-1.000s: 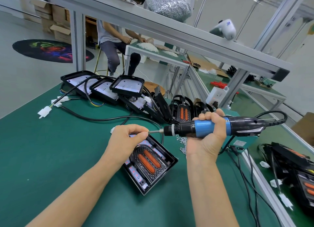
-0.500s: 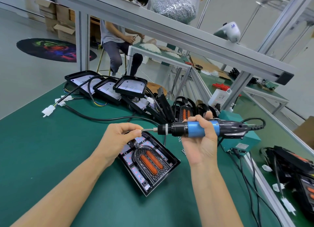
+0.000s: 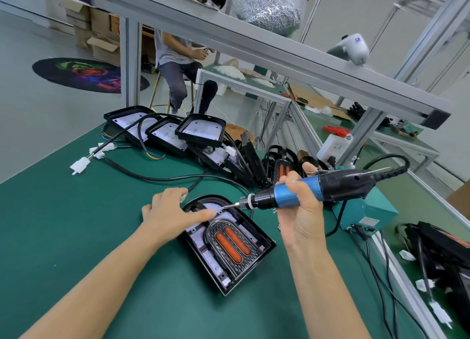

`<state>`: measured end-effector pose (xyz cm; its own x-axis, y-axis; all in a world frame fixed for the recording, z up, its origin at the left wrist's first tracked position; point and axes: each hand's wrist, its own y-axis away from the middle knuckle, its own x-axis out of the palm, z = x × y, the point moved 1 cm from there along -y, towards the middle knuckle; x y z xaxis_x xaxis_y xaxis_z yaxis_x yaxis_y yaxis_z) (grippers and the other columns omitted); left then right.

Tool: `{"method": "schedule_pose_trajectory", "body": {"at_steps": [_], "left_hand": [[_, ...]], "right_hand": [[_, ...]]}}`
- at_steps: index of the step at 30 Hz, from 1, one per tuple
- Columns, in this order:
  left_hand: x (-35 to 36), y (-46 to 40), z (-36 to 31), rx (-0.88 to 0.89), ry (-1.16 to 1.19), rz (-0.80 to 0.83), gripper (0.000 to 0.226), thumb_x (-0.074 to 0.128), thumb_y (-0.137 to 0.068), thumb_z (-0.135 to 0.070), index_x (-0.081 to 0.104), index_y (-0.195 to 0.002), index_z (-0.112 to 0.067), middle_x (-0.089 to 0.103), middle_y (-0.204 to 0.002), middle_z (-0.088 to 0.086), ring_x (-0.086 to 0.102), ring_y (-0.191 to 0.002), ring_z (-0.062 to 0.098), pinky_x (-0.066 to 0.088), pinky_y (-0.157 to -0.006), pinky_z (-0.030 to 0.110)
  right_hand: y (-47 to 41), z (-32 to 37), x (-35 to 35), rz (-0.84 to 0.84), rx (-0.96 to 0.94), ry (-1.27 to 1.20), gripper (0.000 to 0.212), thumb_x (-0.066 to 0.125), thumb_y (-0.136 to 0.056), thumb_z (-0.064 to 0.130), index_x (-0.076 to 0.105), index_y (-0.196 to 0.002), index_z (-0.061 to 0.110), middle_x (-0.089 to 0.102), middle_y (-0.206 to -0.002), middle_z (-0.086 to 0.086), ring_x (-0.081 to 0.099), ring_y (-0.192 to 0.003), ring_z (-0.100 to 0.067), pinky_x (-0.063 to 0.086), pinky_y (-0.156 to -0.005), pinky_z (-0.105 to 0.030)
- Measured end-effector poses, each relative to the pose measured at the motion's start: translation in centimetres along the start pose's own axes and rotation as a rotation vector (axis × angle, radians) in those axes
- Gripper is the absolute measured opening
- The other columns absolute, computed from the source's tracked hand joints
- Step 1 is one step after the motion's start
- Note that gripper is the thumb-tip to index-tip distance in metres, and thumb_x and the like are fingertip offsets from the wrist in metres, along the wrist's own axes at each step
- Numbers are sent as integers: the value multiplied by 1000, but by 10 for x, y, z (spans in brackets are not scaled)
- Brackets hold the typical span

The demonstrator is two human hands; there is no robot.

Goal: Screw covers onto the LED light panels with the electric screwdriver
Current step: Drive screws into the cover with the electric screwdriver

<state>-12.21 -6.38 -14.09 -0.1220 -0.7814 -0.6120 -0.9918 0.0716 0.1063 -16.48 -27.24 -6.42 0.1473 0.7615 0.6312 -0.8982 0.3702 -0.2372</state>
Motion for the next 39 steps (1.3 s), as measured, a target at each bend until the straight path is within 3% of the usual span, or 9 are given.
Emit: {"method": "schedule_pose_trajectory", "body": {"at_steps": [2,4,15,18,22,25,29,34,39], "left_hand": [[8,-4,-1,15,-120,1,105,56,-45,-82,45,-134,-27,35,-141,-12,22,-134,15,16,-107,41],[13,-9,1,14,-132,-31,99,68,-53,-76,48,-135,-24,30,-146,-12,19,-136,15,15,-107,41],[19,-10,-3,26,17,-92,80,80,-60,-58,50,-124,-24,38,-138,-7,21,-129,16,18,-92,34],[18,-6,-6,16,79,-93,77,82,-59,-53,51,-123,-24,42,-130,-6,24,-125,17,19,-93,35],[17,-1,-12,-15,170,-120,75,86,-57,-46,51,-121,-28,35,-94,-19,30,-112,19,25,-94,34],[16,-1,-13,-12,279,-44,80,90,-53,-42,51,-121,-25,51,-113,-4,45,-114,24,37,-99,36],[19,2,-17,63,431,-33,61,90,-59,-23,50,-107,-22,55,-101,-13,53,-102,15,39,-73,22],[24,2,-21,71,499,-53,67,90,-58,-21,48,-110,-21,54,-115,-1,51,-103,15,37,-71,20],[24,4,-22,69,521,-59,73,90,-57,-19,48,-116,-19,54,-121,1,52,-109,18,38,-86,28]], "right_hand": [[1,0,0,0,0,28,45,64,-66,-3,55,-102,23,50,-73,2,53,-75,-14,45,-88,-31],[1,1,1,3,-7,52,48,66,-67,-8,55,-102,22,50,-73,2,52,-76,-14,45,-88,-31],[-1,1,4,20,-3,82,43,64,-66,-4,56,-99,23,52,-72,2,51,-79,-15,44,-90,-30],[-2,3,5,31,-11,100,41,64,-67,-3,57,-99,23,52,-72,3,52,-78,-14,44,-89,-30],[-3,5,5,58,-28,136,41,64,-70,-3,58,-100,23,53,-72,3,55,-77,-13,48,-83,-27],[-5,8,6,71,-32,155,40,65,-69,-2,59,-99,24,54,-71,4,55,-76,-12,49,-81,-26],[-4,9,9,120,-48,188,39,64,-73,-4,59,-98,25,55,-72,5,54,-77,-12,49,-81,-27],[-3,13,10,137,-68,196,39,63,-72,-3,57,-100,23,57,-72,5,54,-77,-13,51,-80,-24],[-2,16,8,93,-74,165,39,63,-69,-3,57,-99,22,54,-72,3,52,-79,-16,46,-86,-30]]}}
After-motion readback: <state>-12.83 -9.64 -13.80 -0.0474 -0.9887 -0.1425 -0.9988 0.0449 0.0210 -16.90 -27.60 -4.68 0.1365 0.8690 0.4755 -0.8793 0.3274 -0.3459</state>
